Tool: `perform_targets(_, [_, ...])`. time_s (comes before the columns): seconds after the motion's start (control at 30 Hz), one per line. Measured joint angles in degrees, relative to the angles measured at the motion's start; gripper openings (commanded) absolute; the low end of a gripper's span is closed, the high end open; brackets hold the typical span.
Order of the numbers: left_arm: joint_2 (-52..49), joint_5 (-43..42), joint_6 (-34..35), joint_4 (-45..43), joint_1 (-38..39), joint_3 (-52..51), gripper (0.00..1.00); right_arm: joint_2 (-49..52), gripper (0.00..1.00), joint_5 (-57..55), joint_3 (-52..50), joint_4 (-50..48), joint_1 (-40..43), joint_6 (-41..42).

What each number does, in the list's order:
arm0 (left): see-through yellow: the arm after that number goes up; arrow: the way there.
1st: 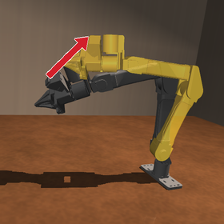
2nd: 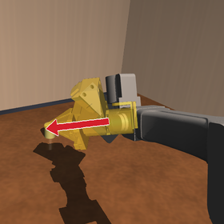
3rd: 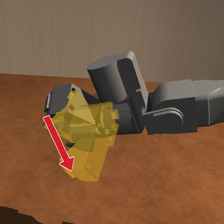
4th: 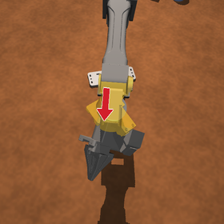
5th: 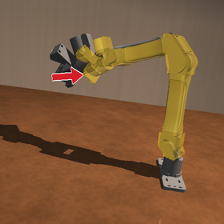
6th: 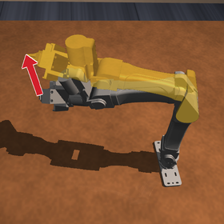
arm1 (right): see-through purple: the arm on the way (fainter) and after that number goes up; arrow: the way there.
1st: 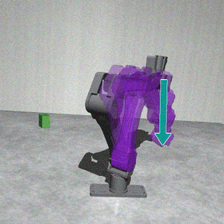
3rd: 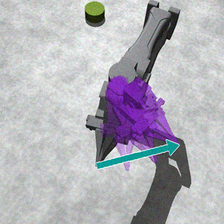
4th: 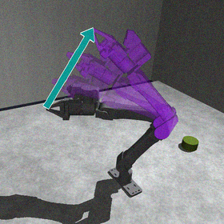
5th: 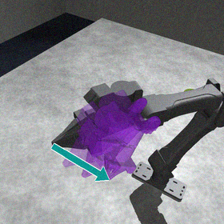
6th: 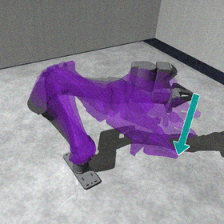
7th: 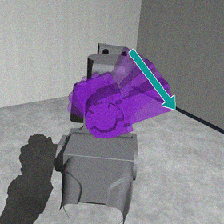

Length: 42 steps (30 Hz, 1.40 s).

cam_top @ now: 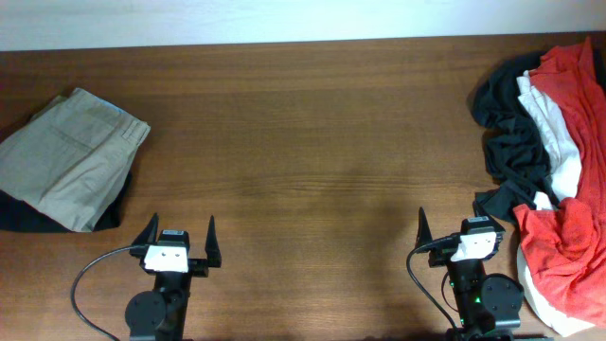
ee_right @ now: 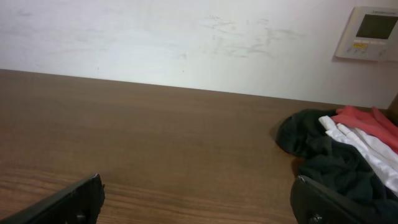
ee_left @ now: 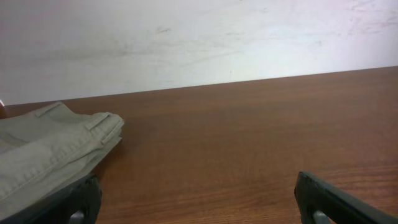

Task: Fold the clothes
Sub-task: 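Move the right gripper to the clothes pile and grasp the orange t-shirt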

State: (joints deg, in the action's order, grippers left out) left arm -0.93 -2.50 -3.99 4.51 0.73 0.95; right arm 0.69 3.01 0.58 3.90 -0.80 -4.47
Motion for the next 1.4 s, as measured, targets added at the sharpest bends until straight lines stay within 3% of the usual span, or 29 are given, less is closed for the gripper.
perform_targets(1.17, [0.0,0.0,0.0,0.0,0.0,0.0,0.99,0.0,0.99,-1.3,0.3,0.8,0.0,1.6])
perform_targets(1.27, [-1.7,0.0,0.1,1.6,0.0,1.7,0.99,2.7,0.99,-5.2,5.3,8.0,0.0,1.8])
perform_targets(1.4, [-17.2,0.2,0.2,5.2,0.0,14.6,0.99,18.6,0.99,-8.5,20.5,16.1,0.0,2.9])
